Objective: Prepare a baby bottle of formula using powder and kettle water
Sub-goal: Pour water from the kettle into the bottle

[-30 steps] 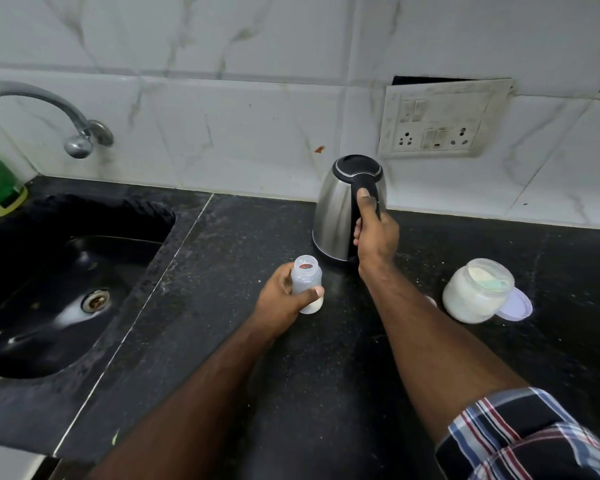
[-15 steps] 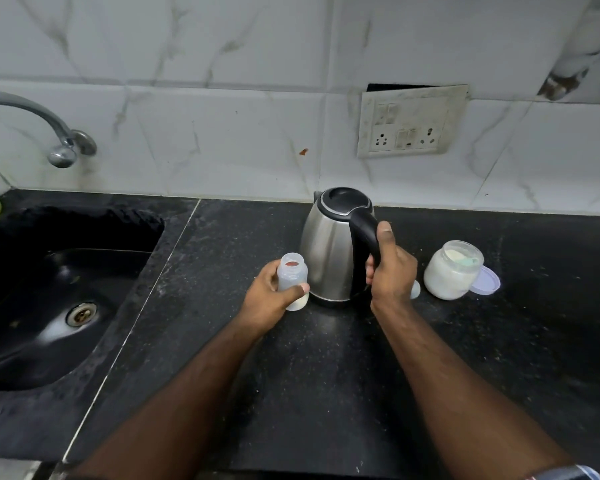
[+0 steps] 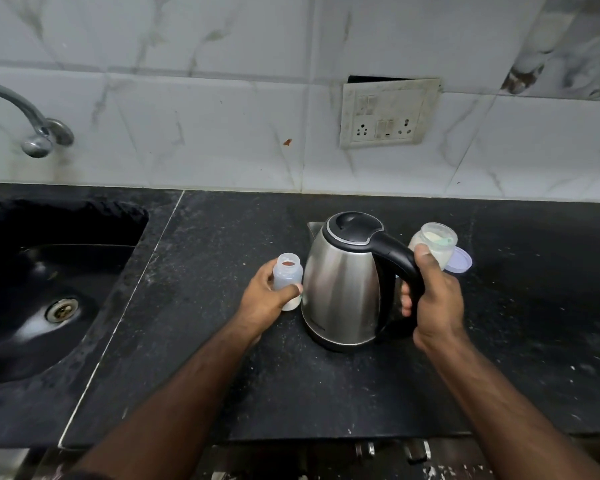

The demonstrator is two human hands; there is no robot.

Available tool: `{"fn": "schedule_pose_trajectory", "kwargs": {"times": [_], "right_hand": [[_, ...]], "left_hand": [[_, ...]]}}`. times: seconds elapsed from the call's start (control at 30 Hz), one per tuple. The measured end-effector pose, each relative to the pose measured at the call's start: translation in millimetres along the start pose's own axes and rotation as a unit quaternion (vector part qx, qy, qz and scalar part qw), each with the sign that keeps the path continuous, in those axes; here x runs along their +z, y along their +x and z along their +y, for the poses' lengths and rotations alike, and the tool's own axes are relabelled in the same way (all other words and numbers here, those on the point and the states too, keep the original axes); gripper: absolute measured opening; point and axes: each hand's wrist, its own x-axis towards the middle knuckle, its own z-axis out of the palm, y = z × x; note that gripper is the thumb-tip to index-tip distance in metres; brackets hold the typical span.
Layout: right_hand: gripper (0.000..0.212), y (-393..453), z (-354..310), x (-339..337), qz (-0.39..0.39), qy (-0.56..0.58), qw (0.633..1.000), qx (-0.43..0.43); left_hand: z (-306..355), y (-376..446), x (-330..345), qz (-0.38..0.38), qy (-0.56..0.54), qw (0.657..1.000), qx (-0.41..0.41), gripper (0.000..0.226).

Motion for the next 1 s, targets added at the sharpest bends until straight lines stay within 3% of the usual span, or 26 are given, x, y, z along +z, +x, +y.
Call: {"fn": "schedule_pose_trajectory", "kwargs": {"times": [0.23, 0.73, 0.87, 1.0], "right_hand": [[0.050, -2, -15, -22, -0.026, -0.043, 0.999, 0.011], [0.044, 51, -48, -53, -0.174, -0.102, 0.978, 0.041], [0.079, 62, -50, -50, -0.191, -0.112, 0.974, 0.037], [0.093, 66, -54, -43, -0.209, -0.132, 0.969, 0.025]], "left_hand": [[1, 0, 12, -0.017, -0.012, 1.000, 0.014, 0.062], [11, -17, 9, -0.086, -0.010, 0.996, 0.021, 0.058], [13, -17, 8, -0.082, -0.014, 0.996, 0.017, 0.058], [13, -16, 5, -0.074, -0.018, 0.997, 0.015, 0.058]]}}
